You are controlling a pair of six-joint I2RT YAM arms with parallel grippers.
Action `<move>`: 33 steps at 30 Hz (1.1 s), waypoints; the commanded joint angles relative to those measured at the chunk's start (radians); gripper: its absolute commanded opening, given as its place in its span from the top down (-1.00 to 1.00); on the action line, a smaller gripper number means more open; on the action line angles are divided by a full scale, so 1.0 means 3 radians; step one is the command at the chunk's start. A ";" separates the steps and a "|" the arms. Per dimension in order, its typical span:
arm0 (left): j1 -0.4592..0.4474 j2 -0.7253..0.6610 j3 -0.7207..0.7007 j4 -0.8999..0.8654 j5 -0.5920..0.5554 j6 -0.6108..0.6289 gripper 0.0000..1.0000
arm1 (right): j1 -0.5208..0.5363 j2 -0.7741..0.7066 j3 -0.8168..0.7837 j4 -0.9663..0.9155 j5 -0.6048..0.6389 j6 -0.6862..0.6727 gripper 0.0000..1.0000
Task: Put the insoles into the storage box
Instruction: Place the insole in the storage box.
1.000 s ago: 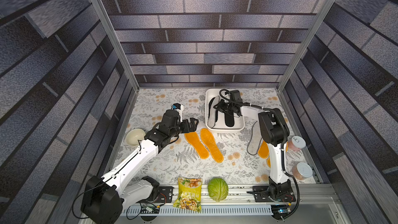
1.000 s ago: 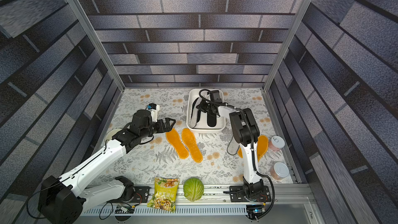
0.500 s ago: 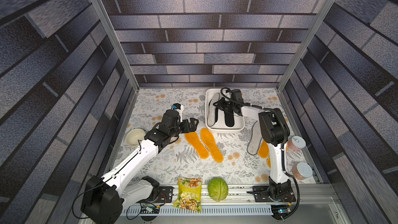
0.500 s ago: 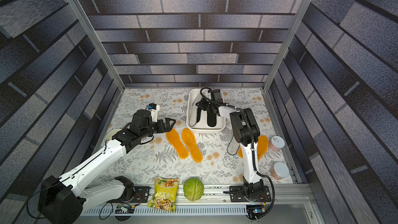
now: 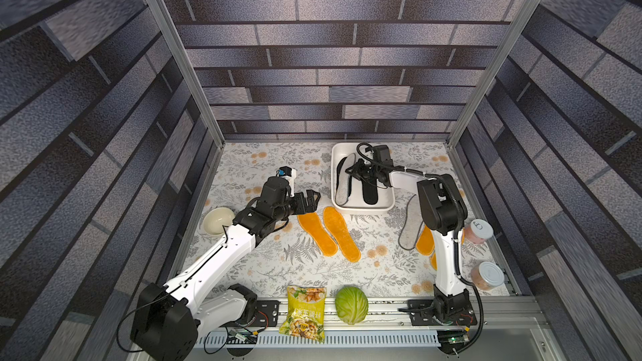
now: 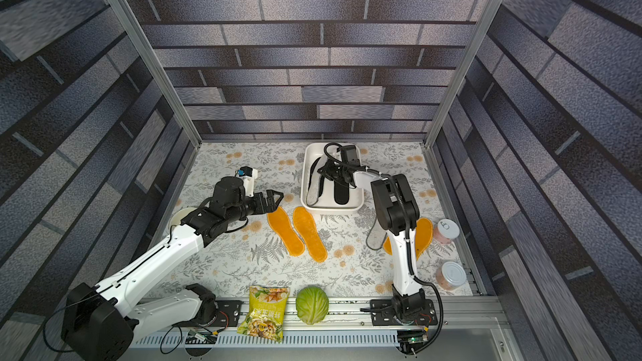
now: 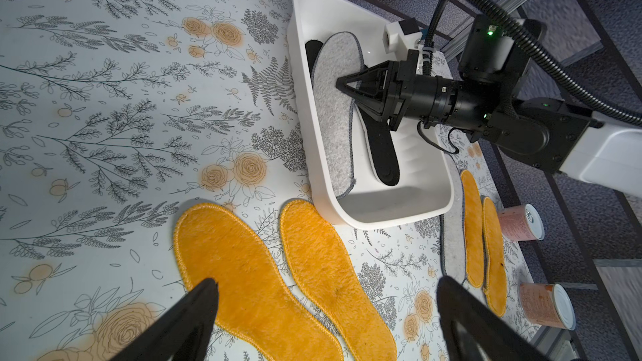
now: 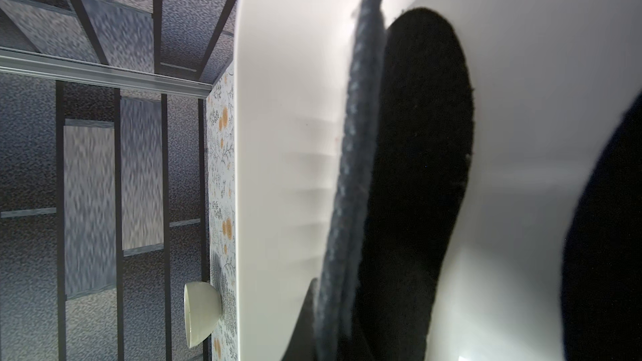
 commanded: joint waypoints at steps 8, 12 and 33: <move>0.0015 0.0003 -0.0009 -0.0010 0.0036 -0.0028 -1.00 | -0.0031 0.0102 -0.0006 0.0226 -0.0112 0.0071 0.83; 0.0015 0.0006 -0.0019 -0.0001 0.0045 -0.0035 -1.00 | -0.0032 0.0092 -0.0060 0.0479 -0.0218 0.0148 0.83; 0.0022 -0.0063 -0.0060 -0.0023 0.0011 -0.0038 -1.00 | -0.0034 0.0243 0.0033 0.0298 -0.0201 0.0154 0.83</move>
